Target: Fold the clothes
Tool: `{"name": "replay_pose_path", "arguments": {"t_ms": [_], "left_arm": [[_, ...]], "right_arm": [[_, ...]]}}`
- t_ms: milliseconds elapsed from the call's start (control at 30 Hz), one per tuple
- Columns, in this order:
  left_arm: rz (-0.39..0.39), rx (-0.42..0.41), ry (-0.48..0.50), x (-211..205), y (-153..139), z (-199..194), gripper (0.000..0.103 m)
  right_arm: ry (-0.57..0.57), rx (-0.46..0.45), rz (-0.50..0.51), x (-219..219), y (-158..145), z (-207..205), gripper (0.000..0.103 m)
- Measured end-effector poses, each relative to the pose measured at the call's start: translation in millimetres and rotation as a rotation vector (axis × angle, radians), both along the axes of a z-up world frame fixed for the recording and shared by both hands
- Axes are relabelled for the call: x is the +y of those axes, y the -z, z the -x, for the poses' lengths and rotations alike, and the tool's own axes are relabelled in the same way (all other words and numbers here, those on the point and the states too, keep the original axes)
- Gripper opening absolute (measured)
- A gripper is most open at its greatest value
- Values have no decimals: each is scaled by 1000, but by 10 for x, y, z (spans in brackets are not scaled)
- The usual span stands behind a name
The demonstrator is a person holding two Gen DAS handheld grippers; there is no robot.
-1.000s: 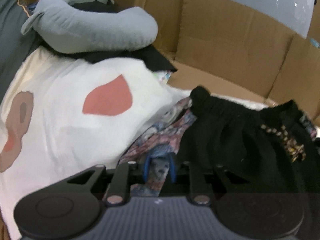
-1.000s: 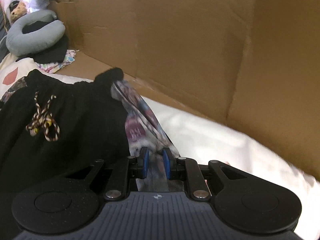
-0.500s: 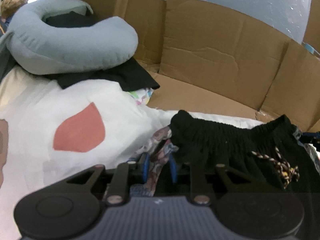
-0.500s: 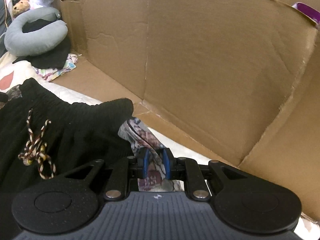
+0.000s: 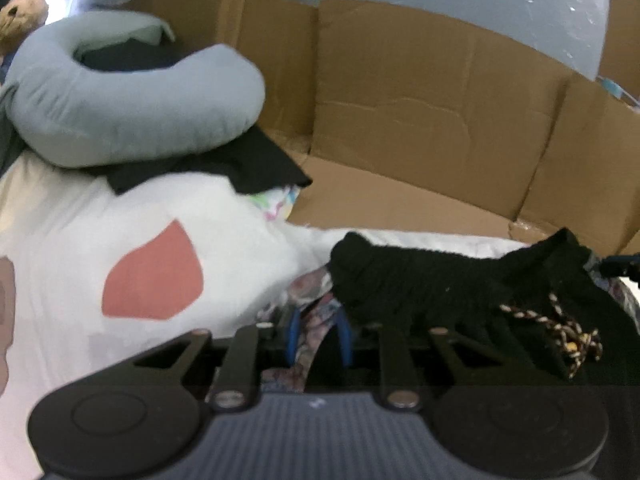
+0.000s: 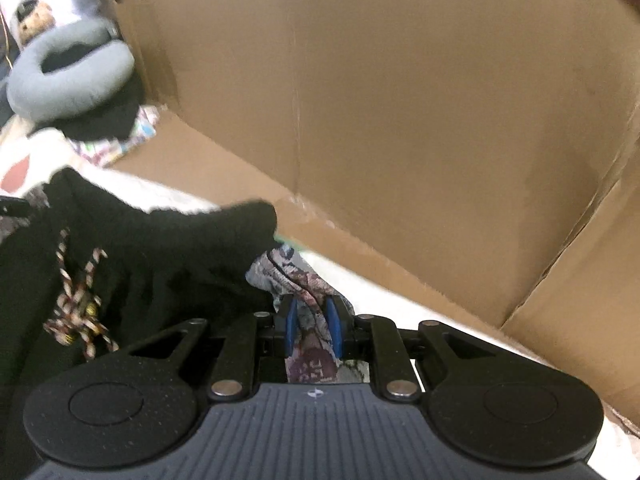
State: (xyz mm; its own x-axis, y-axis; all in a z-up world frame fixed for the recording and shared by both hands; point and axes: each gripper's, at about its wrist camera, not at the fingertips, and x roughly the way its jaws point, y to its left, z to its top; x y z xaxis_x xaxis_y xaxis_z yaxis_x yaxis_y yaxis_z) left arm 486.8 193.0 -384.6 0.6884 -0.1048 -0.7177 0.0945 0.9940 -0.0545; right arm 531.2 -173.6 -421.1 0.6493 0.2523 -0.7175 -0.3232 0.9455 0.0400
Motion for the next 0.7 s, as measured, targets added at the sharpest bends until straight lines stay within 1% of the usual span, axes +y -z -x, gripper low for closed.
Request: {"name": "replay_pose_path", "arguments": {"t_ms": [133, 233, 300, 367, 567, 700], "left_arm": [[31, -10, 17, -59, -19, -64, 22], [34, 0, 25, -137, 6, -154, 22], [21, 17, 16, -182, 45, -217, 22], [-1, 53, -10, -201, 112, -301, 20], [30, 86, -102, -111, 218, -466, 20], [53, 100, -111, -28, 277, -504, 20]], "right_arm": [[0, -64, -43, 3, -163, 111, 23], [-27, -78, -34, 92, -189, 107, 23], [-37, -75, -25, 154, -174, 82, 23], [-35, -69, -21, 223, -133, 33, 23], [20, -27, -10, 331, 48, -119, 23], [26, 0, 5, 337, 139, -182, 22]]}}
